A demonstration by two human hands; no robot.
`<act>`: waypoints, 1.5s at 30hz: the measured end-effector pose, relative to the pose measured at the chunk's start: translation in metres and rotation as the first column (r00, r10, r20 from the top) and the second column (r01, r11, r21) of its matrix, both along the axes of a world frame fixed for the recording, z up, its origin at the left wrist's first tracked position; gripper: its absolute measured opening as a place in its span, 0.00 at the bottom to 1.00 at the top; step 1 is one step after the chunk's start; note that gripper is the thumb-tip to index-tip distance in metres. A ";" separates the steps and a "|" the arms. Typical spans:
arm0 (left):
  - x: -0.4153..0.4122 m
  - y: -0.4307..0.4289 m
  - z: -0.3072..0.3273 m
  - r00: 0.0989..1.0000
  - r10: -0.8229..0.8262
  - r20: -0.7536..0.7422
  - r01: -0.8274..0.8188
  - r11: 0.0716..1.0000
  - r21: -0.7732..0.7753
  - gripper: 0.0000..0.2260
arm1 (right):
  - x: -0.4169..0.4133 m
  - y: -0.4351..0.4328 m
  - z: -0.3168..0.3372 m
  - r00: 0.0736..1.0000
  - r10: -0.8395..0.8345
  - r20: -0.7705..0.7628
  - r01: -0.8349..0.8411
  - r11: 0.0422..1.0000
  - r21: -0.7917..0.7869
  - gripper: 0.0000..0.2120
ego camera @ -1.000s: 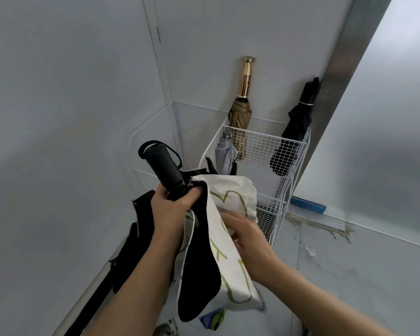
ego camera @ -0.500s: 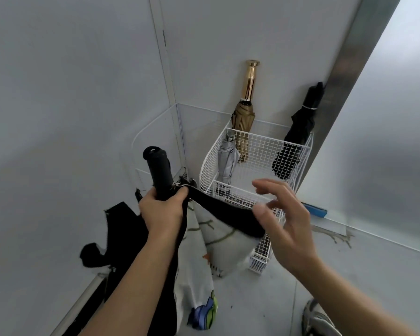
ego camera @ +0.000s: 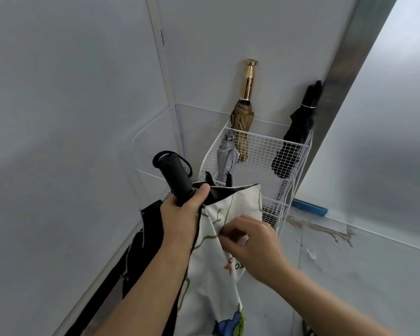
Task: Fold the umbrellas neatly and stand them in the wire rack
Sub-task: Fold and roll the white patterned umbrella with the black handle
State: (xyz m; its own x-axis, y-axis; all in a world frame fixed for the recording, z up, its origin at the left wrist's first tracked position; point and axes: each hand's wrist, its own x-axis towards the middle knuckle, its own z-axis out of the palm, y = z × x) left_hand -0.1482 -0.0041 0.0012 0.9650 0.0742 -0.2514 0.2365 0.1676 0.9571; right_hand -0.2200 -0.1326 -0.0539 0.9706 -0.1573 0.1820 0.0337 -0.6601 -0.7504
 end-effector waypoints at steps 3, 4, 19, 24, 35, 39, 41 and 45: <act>-0.007 -0.005 -0.001 0.999 -0.047 -0.015 0.046 0.997 -0.059 0.08 | -0.001 0.002 -0.003 0.999 -0.044 0.022 0.045 0.998 -0.053 0.19; -0.010 -0.007 -0.001 0.998 -0.056 -0.008 0.056 0.996 -0.074 0.09 | 0.000 0.002 -0.004 0.998 -0.054 0.022 0.056 0.996 -0.064 0.19; -0.015 0.000 0.014 0.904 -0.377 0.200 0.403 0.909 -0.108 0.10 | 0.008 0.003 -0.006 0.989 -0.060 -0.132 0.101 0.940 0.327 0.19; -0.007 0.000 0.000 0.990 -0.079 0.116 0.076 0.997 0.027 0.09 | 0.007 0.002 0.000 0.990 -0.015 -0.139 0.057 0.949 0.310 0.14; -0.016 -0.010 -0.001 0.998 -0.071 0.002 0.068 0.962 -0.263 0.05 | 0.007 -0.012 0.000 0.936 0.023 -0.352 -0.090 0.980 -0.175 0.37; -0.012 -0.004 0.000 0.980 -0.167 0.107 0.185 0.965 -0.186 0.09 | 0.006 -0.021 0.003 0.950 0.015 -0.312 -0.051 0.993 -0.108 0.17; -0.007 0.002 0.002 0.968 -0.186 0.171 0.196 0.980 -0.045 0.07 | 0.006 -0.024 0.005 0.943 0.052 -0.328 -0.082 0.994 -0.079 0.16; -0.001 0.013 0.001 0.893 -0.298 0.336 0.259 0.953 0.158 0.08 | 0.006 -0.030 0.006 0.907 0.179 -0.380 -0.189 0.982 0.011 0.16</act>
State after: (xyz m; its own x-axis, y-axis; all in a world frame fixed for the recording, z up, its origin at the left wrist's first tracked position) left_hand -0.1489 0.0089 0.0026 0.9736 -0.2039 0.1024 -0.0967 0.0378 0.9946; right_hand -0.2138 -0.1631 -0.0475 0.9788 0.0302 -0.2027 -0.1266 -0.6886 -0.7140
